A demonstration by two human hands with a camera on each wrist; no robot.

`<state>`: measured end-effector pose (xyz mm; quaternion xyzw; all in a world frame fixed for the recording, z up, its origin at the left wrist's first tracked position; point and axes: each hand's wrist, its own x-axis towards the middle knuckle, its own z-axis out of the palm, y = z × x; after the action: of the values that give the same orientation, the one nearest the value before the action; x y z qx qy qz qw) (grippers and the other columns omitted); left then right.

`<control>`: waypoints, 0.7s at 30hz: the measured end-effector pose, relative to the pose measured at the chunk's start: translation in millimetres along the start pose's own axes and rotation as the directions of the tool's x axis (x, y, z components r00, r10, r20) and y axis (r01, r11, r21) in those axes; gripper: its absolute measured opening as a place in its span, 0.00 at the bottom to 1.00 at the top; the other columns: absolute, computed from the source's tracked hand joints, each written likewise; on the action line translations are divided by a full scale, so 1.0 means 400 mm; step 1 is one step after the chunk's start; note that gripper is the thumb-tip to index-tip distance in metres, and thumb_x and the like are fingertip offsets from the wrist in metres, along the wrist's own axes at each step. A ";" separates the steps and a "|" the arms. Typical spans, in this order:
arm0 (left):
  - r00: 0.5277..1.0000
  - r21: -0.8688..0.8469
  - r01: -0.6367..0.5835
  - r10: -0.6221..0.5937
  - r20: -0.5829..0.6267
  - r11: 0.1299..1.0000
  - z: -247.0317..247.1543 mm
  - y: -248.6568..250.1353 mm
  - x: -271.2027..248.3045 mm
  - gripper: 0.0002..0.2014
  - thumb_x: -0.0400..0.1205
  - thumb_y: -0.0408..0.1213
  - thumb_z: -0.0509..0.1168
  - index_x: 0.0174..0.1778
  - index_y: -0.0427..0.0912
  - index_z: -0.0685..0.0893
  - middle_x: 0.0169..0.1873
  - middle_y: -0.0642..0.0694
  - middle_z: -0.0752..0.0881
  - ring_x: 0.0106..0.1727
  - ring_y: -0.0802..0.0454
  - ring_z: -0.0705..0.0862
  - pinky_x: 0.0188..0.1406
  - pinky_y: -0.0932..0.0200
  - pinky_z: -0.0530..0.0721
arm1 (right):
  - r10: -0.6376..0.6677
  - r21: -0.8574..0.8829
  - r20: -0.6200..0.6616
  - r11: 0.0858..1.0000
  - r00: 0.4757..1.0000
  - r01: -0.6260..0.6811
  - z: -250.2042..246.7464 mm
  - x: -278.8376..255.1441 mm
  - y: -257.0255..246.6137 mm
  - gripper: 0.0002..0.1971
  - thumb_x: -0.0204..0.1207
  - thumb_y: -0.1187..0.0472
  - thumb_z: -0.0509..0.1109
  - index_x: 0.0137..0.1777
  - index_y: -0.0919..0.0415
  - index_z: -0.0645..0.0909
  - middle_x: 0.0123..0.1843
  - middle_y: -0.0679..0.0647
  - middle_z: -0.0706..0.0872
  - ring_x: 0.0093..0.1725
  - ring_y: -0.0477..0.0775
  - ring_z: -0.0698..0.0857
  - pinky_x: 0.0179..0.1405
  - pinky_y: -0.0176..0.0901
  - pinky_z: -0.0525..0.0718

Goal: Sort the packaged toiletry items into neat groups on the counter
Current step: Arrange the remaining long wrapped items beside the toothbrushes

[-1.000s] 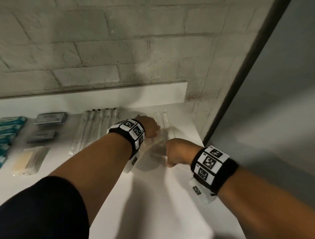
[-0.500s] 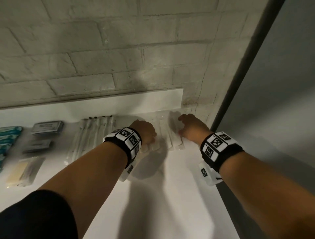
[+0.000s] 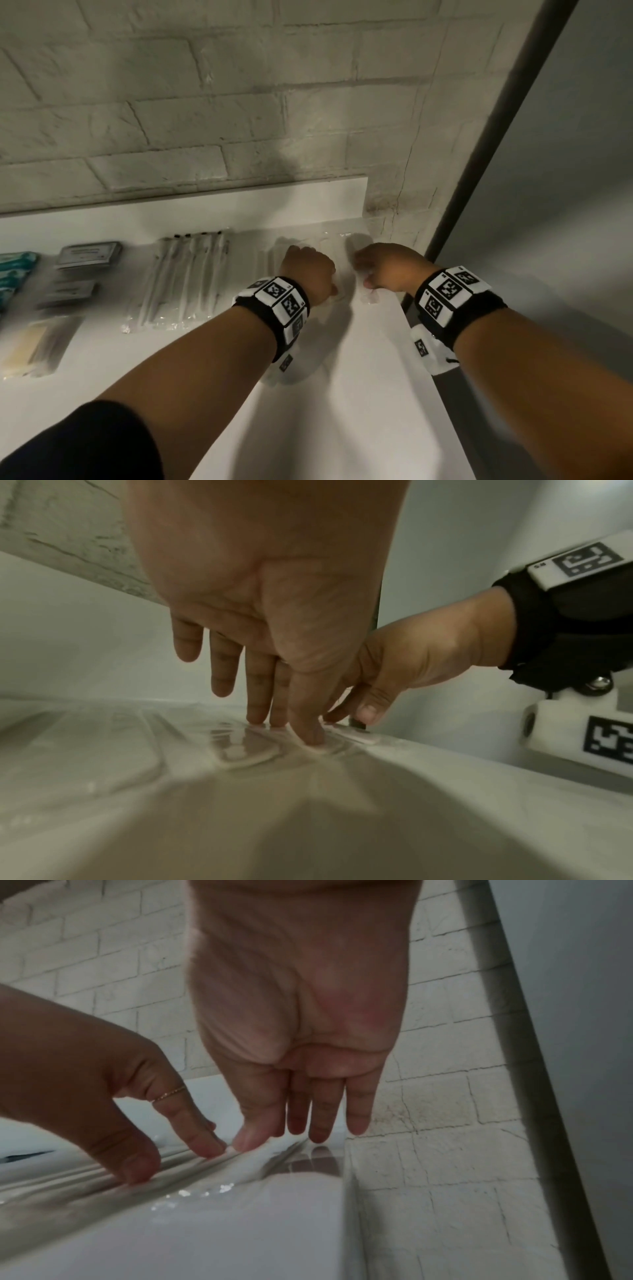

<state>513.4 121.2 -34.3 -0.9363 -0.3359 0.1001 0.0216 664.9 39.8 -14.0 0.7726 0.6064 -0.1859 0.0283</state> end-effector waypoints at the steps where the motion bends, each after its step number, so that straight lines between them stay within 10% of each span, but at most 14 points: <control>1: 1.000 -0.009 0.005 -0.005 -0.004 1.000 0.002 0.004 0.001 0.23 0.77 0.60 0.64 0.63 0.52 0.84 0.62 0.50 0.85 0.68 0.47 0.77 0.69 0.50 0.67 | 0.012 0.006 -0.009 1.000 1.000 -0.012 -0.002 0.002 0.002 0.32 0.73 0.56 0.74 0.77 0.51 0.72 0.76 0.54 0.76 0.72 0.59 0.77 0.69 0.46 0.74; 21: 0.984 -0.135 0.047 -0.069 -0.165 0.990 0.013 -0.041 -0.052 0.25 0.80 0.57 0.60 0.71 0.52 0.76 0.73 0.51 0.76 0.76 0.47 0.70 0.75 0.47 0.62 | -0.034 -0.016 -0.064 0.999 0.997 0.033 0.002 -0.018 -0.017 0.25 0.81 0.55 0.65 0.78 0.51 0.70 0.75 0.54 0.78 0.70 0.58 0.78 0.69 0.46 0.75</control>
<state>486.5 120.4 -33.9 -0.9307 -0.3658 -0.0026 -0.0081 656.7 34.8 -11.2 0.7678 0.6211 -0.1568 0.0113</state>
